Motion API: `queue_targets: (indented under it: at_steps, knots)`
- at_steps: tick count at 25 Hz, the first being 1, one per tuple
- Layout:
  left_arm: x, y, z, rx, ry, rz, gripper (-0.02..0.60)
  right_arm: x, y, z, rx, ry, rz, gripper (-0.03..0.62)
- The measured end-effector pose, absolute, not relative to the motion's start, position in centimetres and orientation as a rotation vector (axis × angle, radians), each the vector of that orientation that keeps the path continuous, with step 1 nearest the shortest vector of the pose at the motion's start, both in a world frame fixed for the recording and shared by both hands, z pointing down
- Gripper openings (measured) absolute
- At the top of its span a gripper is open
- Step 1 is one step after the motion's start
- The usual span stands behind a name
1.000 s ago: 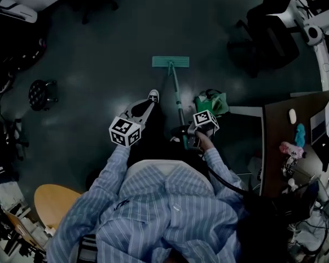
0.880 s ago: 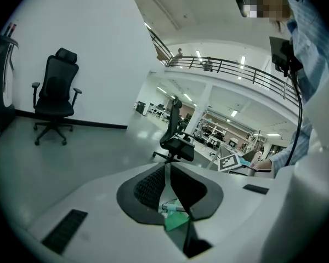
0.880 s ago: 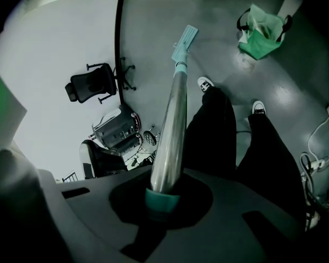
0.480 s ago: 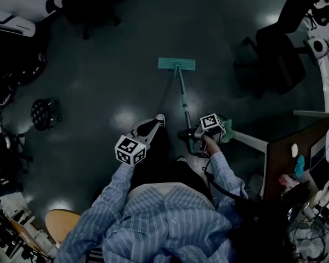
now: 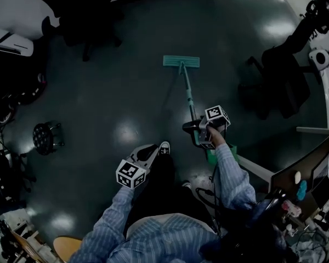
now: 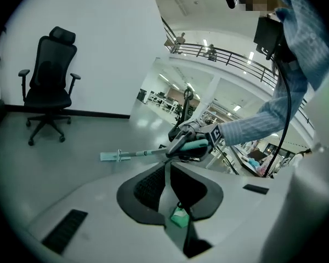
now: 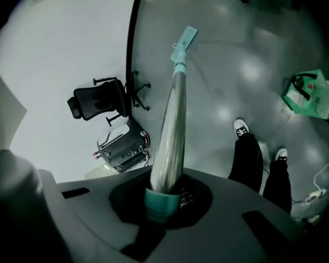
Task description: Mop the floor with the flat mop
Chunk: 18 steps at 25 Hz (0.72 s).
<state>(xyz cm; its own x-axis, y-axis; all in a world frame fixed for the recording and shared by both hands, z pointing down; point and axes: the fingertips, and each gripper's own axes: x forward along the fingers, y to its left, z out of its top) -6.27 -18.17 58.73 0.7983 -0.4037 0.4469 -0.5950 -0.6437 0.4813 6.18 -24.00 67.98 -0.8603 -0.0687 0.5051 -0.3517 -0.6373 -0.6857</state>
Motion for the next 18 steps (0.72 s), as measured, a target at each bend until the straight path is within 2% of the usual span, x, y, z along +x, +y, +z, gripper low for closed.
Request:
queue_targets:
  at_steps: [8,18]
  knots:
    - [-7.4,-22.9,60.3,2.322,-0.787,0.368,0.031,7.4,-39.0,69.5,0.801,-1.271,2.598,0.011]
    - [-10.0,-20.9,64.2,2.216,-0.78,0.412,0.031,9.2,-51.9,72.9,0.946,-1.246,2.609,0.009]
